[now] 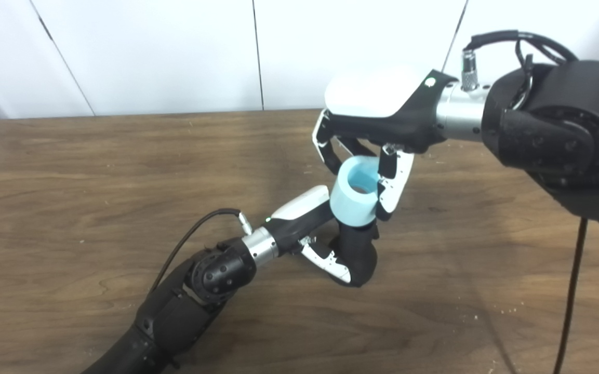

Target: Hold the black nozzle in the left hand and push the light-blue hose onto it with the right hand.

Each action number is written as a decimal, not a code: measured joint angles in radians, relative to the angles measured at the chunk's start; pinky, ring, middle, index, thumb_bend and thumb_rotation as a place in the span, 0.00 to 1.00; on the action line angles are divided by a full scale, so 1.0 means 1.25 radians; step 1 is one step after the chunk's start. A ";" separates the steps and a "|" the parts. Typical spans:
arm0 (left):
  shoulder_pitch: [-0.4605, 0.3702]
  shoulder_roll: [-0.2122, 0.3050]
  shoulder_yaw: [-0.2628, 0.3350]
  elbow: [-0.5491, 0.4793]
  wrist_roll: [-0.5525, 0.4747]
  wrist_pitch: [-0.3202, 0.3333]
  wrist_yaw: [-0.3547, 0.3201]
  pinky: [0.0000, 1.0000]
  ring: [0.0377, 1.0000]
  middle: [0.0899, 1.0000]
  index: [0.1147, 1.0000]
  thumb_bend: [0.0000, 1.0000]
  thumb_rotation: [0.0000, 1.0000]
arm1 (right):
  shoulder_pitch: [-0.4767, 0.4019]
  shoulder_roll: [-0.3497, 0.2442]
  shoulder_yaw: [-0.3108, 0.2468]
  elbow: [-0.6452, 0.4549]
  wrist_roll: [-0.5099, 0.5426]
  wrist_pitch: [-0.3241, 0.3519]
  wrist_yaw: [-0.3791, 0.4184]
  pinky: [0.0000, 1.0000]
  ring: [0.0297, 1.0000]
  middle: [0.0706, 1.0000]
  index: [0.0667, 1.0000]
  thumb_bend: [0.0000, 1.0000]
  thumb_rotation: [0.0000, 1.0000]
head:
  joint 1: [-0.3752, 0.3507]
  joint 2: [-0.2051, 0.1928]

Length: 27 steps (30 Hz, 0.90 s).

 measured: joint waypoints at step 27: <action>0.000 0.000 0.000 0.000 -0.004 0.000 -0.003 0.61 0.56 0.47 0.42 0.50 0.09 | -0.006 -0.004 0.012 0.012 0.010 0.000 0.000 0.05 0.11 0.19 0.45 0.52 0.12 | -0.002 0.002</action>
